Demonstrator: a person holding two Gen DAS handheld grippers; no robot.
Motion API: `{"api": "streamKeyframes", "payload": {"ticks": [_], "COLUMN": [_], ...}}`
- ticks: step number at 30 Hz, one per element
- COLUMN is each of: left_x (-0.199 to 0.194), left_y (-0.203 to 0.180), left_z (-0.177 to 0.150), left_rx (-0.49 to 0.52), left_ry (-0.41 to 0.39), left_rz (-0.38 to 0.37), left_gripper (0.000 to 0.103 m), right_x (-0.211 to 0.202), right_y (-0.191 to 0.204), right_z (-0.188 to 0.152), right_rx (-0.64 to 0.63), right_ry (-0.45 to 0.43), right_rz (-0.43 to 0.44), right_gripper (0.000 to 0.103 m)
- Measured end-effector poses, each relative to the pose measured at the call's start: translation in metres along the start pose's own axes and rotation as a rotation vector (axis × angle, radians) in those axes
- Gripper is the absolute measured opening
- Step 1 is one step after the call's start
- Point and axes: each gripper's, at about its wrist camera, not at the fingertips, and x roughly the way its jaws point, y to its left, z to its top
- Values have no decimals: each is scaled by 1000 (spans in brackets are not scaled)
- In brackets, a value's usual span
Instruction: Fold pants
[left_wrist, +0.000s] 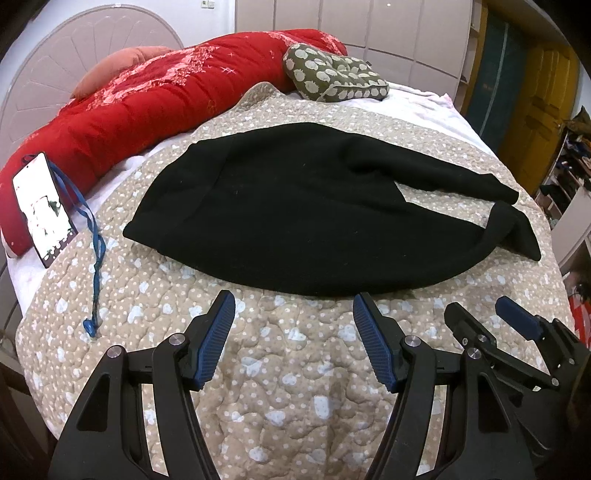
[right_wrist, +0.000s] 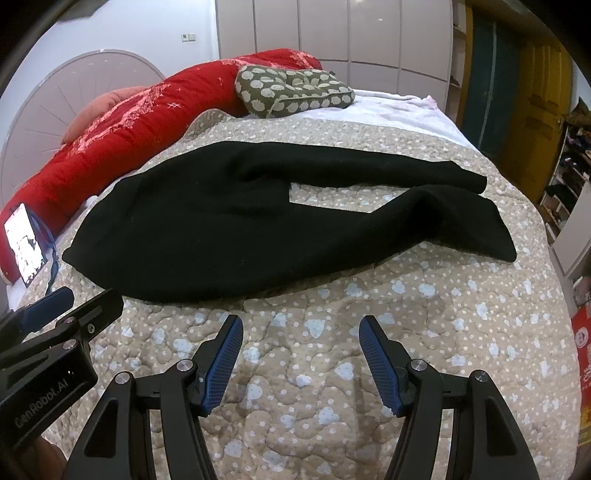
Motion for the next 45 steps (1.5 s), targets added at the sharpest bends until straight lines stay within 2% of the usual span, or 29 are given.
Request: {"api": "streamKeyframes", "payload": {"ticks": [13,21,24,27,32,35,38,41,45], "left_x": [7,19,25,30,44,52,55,56,60], "left_y": [5,49,72,92,101,96,94,97,99], "left_z": [2,12,15,20,25,24,24,24,25], "left_rx": [-7,-151,-250,-341,-357,-340,-319,-327,-338], "left_ry": [15,68,79,72,113,140,146,144,145], "left_rz": [8,-25,-60,-50,-7,2,14,16,7], "left_gripper": [67,67,67,67,67,67,67,67,67], "right_x": [6,12,7,0,14,36,70,77,48], "right_y": [-9,-61,-83,-110,-138,-139,-133,-133,-153], "right_z": [-1,0,6,24,79,107,127,118,65], "right_rx": [5,90,137,211,329,311,227,153,118], "right_ry": [10,40,14,-22,-19,-10,72,118,127], "right_rz": [-3,-45,-29,-19,-27,-43,-119,-172,-239], "right_gripper": [63,63,63,63,63,63,63,63,63]}}
